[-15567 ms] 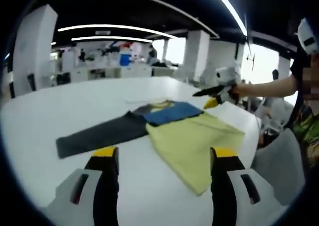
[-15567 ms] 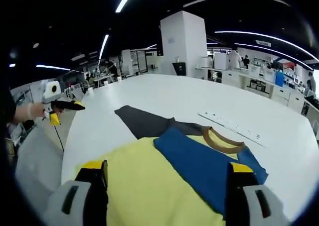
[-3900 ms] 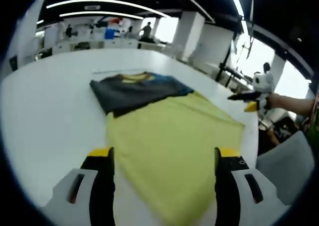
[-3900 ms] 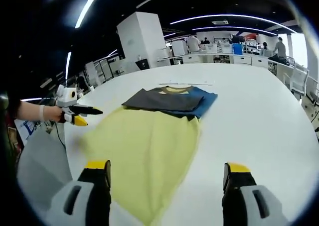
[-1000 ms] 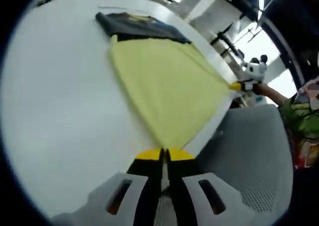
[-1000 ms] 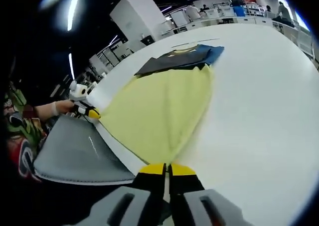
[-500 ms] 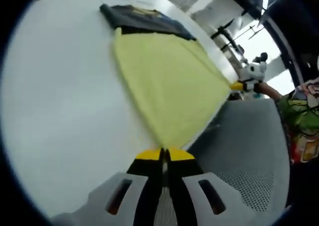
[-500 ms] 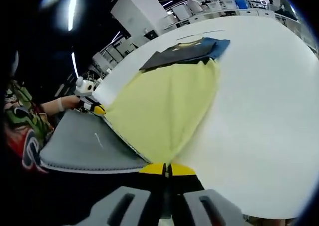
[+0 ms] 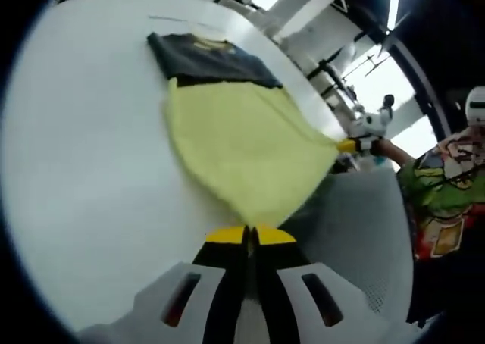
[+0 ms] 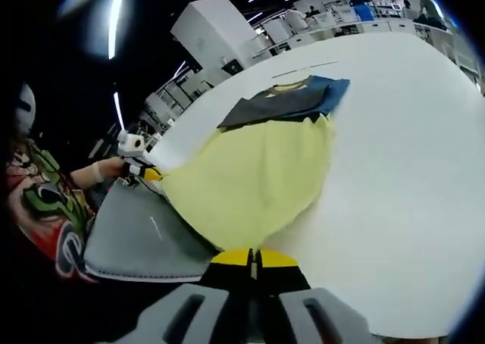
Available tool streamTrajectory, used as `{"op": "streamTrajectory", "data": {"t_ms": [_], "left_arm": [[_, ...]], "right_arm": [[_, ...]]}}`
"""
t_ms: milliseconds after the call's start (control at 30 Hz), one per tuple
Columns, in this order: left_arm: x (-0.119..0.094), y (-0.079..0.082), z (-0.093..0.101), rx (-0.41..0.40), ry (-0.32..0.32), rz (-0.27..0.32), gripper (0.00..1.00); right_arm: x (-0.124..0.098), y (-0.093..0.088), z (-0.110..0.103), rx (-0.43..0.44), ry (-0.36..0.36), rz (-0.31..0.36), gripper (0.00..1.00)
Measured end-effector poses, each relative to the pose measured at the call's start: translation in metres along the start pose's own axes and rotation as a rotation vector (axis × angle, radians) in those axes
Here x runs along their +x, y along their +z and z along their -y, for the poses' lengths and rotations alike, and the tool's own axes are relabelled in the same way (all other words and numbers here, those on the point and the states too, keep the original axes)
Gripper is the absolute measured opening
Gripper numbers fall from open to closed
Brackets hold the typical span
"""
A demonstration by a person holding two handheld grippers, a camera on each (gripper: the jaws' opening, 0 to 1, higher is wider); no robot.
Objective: Fold the garment on the visible template until the final outline fits inside the template.
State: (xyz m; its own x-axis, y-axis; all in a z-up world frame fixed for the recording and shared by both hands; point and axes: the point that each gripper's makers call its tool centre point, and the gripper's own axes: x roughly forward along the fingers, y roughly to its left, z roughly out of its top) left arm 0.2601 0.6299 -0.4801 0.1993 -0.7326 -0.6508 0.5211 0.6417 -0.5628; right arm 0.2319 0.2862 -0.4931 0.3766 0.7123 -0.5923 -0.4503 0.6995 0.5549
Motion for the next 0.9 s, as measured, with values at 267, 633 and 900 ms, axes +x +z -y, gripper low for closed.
{"op": "streamTrajectory", "data": {"t_ms": [267, 633, 900], "left_arm": [[-0.013, 0.057, 0.003, 0.018, 0.004, 0.195, 0.0], [-0.024, 0.132, -0.023, 0.135, 0.075, 0.319, 0.0], [-0.033, 0.197, -0.038, 0.18, 0.107, 0.42, 0.0]], "right_arm": [[-0.01, 0.043, -0.001, 0.013, 0.013, 0.113, 0.0], [-0.015, 0.123, 0.017, -0.027, 0.028, 0.243, 0.0], [-0.01, 0.196, 0.027, -0.066, 0.034, 0.341, 0.0]]}}
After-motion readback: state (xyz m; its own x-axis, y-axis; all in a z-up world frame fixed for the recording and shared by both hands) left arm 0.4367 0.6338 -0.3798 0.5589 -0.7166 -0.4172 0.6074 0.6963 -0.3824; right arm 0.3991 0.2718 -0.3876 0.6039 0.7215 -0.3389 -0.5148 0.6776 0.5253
